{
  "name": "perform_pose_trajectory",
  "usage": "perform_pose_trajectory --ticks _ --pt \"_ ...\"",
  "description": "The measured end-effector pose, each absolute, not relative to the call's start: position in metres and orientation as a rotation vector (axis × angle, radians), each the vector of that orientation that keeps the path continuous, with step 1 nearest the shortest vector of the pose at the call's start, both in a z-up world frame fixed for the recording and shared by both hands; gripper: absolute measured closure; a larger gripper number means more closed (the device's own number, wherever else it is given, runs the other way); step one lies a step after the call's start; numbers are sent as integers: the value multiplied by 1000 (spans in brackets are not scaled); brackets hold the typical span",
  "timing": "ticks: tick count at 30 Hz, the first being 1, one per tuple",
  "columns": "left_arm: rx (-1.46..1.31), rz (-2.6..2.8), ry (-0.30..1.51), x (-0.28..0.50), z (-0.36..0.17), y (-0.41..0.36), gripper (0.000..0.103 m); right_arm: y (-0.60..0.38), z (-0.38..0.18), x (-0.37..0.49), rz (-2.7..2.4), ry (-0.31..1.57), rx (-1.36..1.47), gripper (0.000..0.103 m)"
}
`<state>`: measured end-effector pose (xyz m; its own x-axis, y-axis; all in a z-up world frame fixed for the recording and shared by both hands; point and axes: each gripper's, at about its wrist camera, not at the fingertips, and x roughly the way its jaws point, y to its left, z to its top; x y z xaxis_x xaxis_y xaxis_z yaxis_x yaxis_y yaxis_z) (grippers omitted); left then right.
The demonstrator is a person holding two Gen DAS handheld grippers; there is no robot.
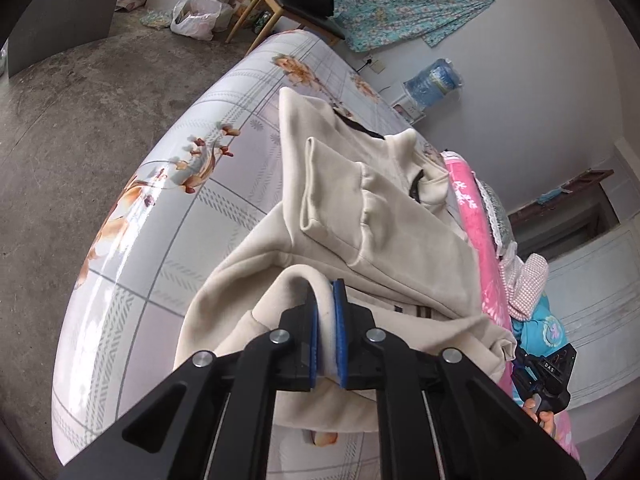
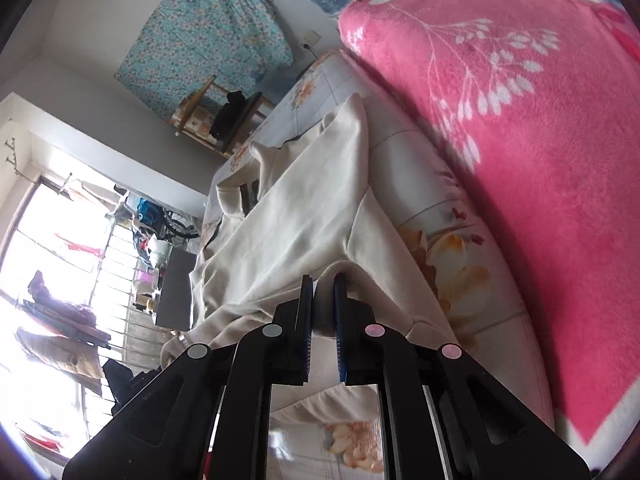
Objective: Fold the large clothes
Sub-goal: 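Lift the held hem with both tools and fold it toward the collar, then lay the hem over the folded sleeves and open both tools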
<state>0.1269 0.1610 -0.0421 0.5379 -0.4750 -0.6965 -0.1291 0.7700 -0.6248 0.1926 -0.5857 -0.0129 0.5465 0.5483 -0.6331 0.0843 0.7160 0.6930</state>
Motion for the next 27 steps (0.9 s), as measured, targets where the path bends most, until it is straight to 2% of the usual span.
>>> perform_pose_trajectory --ticks 1,2,3,5,6,7,9,12,16,17,19,21,24,27 --pt "-717 -228 1015 132 -50 164 88 -588 -21 200 288 981 764 87" --pt "-749 -221 1033 136 -58 168 84 -590 -27 206 277 991 783 78" --pt "-775 -211 1046 139 -63 171 79 -592 -32 210 268 991 796 74" --pt "-830 -229 1039 141 -66 177 74 -598 -34 213 240 976 807 56" --pt "-852 -243 1028 140 -65 180 67 -600 -31 211 231 966 802 53" --pt "-857 -244 1012 138 -62 182 62 -601 -27 208 231 950 791 53" --pt "-852 -238 978 132 -54 187 58 -599 -17 201 234 932 744 52" --pt "-835 -237 922 117 -41 193 58 -588 -3 184 239 927 630 50" --pt "-765 -273 907 87 -29 188 56 -576 3 153 252 953 529 37" --pt "-751 -295 915 77 -30 185 55 -575 3 145 260 967 521 34" --pt "-723 -319 949 58 -36 179 47 -575 0 128 258 999 507 32" --pt "-723 -314 986 44 -48 173 43 -576 -8 117 239 1040 509 32" --pt "-771 -303 1055 37 -75 169 43 -579 -22 111 148 1098 494 32" --pt "-859 -274 1010 38 -84 174 43 -581 -30 115 69 1088 461 32"
